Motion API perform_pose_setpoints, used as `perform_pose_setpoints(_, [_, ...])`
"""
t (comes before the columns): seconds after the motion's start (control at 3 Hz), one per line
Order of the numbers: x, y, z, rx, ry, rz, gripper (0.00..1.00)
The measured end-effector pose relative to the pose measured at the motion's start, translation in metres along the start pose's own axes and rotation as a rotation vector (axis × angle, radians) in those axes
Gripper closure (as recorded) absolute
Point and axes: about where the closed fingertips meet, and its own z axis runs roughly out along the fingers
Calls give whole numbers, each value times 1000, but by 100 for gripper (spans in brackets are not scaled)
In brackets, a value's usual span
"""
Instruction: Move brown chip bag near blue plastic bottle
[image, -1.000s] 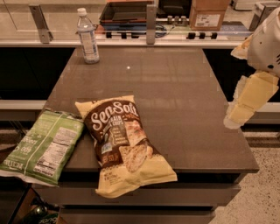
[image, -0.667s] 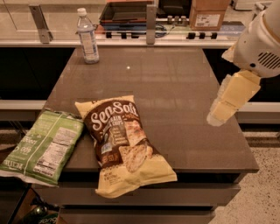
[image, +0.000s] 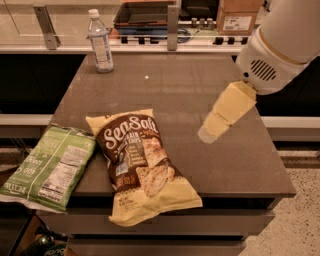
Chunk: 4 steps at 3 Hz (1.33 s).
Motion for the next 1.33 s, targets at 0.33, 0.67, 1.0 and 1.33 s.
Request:
perform_pose_setpoints(0.33, [-18,16,21,-45,1,144,0])
perform_pose_setpoints(0.67, [-39,28,44,-69,-10,269,0])
perform_pose_setpoints(1.0, [-61,43,63,-71,-19,364,0])
perform_pose_setpoints(1.33, [-76,63,77,-75,-7,410,0])
